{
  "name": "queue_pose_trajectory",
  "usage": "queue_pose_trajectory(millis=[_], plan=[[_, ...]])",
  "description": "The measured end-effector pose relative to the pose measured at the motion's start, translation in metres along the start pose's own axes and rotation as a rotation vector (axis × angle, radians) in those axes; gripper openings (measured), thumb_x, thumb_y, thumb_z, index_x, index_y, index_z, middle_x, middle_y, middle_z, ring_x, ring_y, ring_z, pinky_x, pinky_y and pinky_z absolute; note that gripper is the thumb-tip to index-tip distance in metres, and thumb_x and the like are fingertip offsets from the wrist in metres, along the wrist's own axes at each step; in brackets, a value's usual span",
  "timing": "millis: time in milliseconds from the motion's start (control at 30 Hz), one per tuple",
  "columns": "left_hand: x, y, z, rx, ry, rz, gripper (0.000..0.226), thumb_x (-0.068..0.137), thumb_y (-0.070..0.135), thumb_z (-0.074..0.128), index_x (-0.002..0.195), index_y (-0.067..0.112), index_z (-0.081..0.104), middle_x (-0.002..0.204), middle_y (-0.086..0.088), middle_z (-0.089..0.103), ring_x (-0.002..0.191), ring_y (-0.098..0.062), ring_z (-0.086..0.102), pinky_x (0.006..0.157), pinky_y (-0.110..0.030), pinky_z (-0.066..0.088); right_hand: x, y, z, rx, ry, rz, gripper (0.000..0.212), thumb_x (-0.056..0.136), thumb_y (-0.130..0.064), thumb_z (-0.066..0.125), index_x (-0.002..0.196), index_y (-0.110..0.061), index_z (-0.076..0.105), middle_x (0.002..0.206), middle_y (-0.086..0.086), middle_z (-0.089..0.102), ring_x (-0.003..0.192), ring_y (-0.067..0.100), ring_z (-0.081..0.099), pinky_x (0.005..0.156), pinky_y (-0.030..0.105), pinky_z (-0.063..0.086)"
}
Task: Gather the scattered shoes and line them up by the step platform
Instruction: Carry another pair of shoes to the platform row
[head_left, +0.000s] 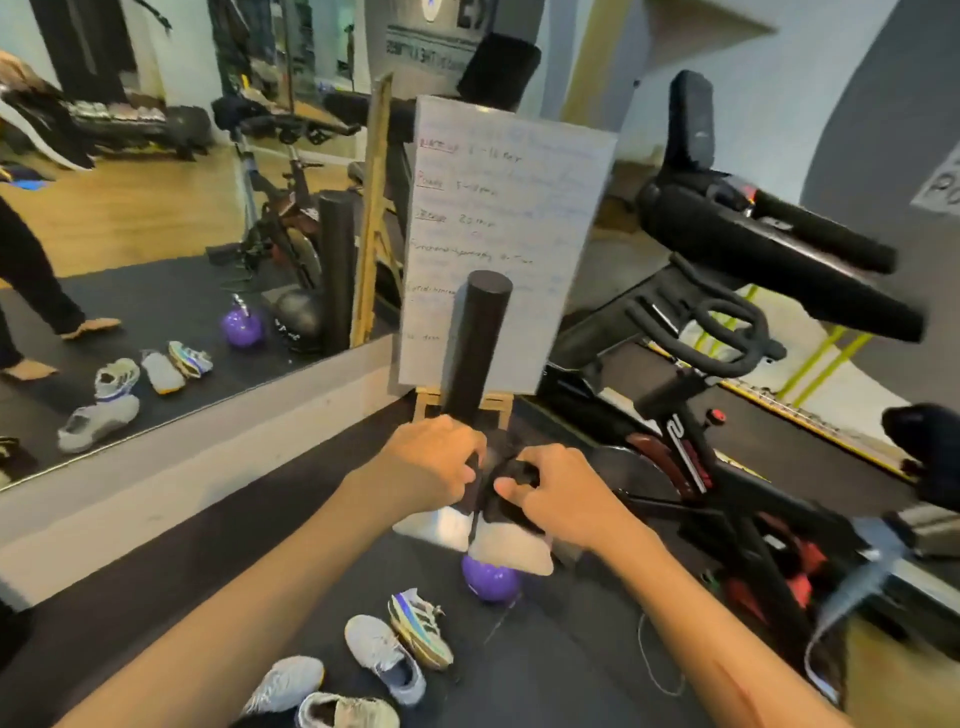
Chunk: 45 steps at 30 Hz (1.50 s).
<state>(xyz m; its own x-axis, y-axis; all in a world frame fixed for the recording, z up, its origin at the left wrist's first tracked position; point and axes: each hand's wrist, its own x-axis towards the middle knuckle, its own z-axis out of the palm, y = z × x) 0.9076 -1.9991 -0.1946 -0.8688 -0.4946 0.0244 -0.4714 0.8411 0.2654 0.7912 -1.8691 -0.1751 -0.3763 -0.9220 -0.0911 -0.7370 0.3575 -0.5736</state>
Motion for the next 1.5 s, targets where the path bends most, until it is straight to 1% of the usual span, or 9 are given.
queue_pose_trajectory(millis=[100, 233, 367, 600, 733, 967, 1167, 1300, 1500], plan=[[0.015, 0.053, 0.015, -0.006, -0.001, 0.148, 0.014, 0.092, 0.022, 0.055, 0.105, 0.027, 0.056, 0.108, 0.003, 0.058, 0.089, -0.014, 0.049, 0.069, -0.029, 0.038, -0.038, 0.043, -0.020, 0.023, 0.076, 0.131, 0.022, 0.091, -0.032, 0.064, 0.077, -0.015, 0.063, 0.074, -0.001, 0.065, 0.067, 0.009, 0.058, 0.049, 0.013, 0.037], [0.030, 0.135, 0.039, -0.040, -0.009, 0.359, 0.013, 0.091, 0.020, 0.052, 0.101, 0.025, 0.058, 0.104, 0.003, 0.059, 0.094, -0.016, 0.054, 0.069, -0.030, 0.039, -0.097, 0.103, -0.045, 0.019, 0.173, 0.302, 0.023, 0.090, -0.037, 0.063, 0.075, -0.019, 0.060, 0.073, -0.006, 0.060, 0.066, 0.004, 0.054, 0.049, 0.013, 0.034], [0.035, 0.246, 0.079, -0.026, -0.053, 0.513, 0.012, 0.089, 0.021, 0.050, 0.098, 0.023, 0.059, 0.104, 0.000, 0.061, 0.100, -0.021, 0.056, 0.069, -0.032, 0.035, -0.168, 0.171, -0.069, 0.024, 0.227, 0.488, 0.023, 0.089, -0.035, 0.060, 0.088, -0.013, 0.064, 0.090, 0.003, 0.064, 0.082, 0.017, 0.061, 0.062, 0.028, 0.046], [0.024, 0.448, 0.142, -0.001, -0.185, 0.771, 0.014, 0.088, 0.019, 0.050, 0.096, 0.021, 0.062, 0.102, -0.003, 0.063, 0.096, -0.025, 0.060, 0.067, -0.032, 0.039, -0.335, 0.289, -0.116, 0.071, 0.423, 0.735, 0.022, 0.086, -0.038, 0.065, 0.084, -0.017, 0.065, 0.080, -0.004, 0.061, 0.077, 0.014, 0.059, 0.051, 0.020, 0.033], [0.005, 0.557, 0.169, -0.024, -0.224, 0.922, 0.014, 0.090, 0.019, 0.051, 0.101, 0.021, 0.060, 0.106, -0.004, 0.062, 0.099, -0.025, 0.058, 0.070, -0.036, 0.045, -0.434, 0.332, -0.146, 0.071, 0.492, 0.819, 0.029, 0.081, -0.038, 0.072, 0.067, -0.026, 0.050, 0.066, -0.010, 0.053, 0.056, -0.002, 0.049, 0.044, 0.015, 0.030], [-0.014, 0.719, 0.190, -0.088, -0.423, 1.164, 0.018, 0.090, 0.012, 0.057, 0.106, 0.019, 0.053, 0.111, -0.004, 0.056, 0.108, -0.022, 0.051, 0.085, -0.042, 0.048, -0.573, 0.387, -0.199, 0.121, 0.546, 0.995, 0.028, 0.078, -0.028, 0.074, 0.094, -0.010, 0.061, 0.087, 0.007, 0.065, 0.081, 0.025, 0.062, 0.062, 0.037, 0.046], [-0.005, 0.863, 0.192, -0.210, -0.306, 1.283, 0.022, 0.090, 0.011, 0.058, 0.110, 0.019, 0.052, 0.110, -0.002, 0.055, 0.103, -0.019, 0.052, 0.080, -0.037, 0.048, -0.657, 0.432, -0.266, -0.006, 0.778, 1.100, 0.028, 0.081, -0.031, 0.073, 0.100, -0.014, 0.061, 0.089, 0.003, 0.065, 0.080, 0.018, 0.061, 0.068, 0.035, 0.052], [0.014, 0.948, 0.194, -0.335, -0.178, 1.435, 0.028, 0.087, 0.010, 0.061, 0.108, 0.024, 0.051, 0.100, 0.010, 0.045, 0.092, -0.008, 0.039, 0.069, -0.025, 0.034, -0.693, 0.469, -0.314, -0.128, 0.985, 1.152, 0.031, 0.081, -0.032, 0.072, 0.103, -0.014, 0.060, 0.091, 0.001, 0.062, 0.083, 0.017, 0.058, 0.066, 0.029, 0.052], [0.052, 1.080, 0.202, -0.367, -0.172, 1.650, 0.032, 0.087, 0.010, 0.062, 0.114, 0.023, 0.051, 0.103, 0.013, 0.042, 0.097, -0.006, 0.039, 0.075, -0.023, 0.030, -0.731, 0.534, -0.381, -0.183, 1.155, 1.251, 0.029, 0.083, -0.032, 0.073, 0.101, -0.015, 0.057, 0.091, 0.001, 0.059, 0.079, 0.014, 0.053, 0.060, 0.025, 0.046]])
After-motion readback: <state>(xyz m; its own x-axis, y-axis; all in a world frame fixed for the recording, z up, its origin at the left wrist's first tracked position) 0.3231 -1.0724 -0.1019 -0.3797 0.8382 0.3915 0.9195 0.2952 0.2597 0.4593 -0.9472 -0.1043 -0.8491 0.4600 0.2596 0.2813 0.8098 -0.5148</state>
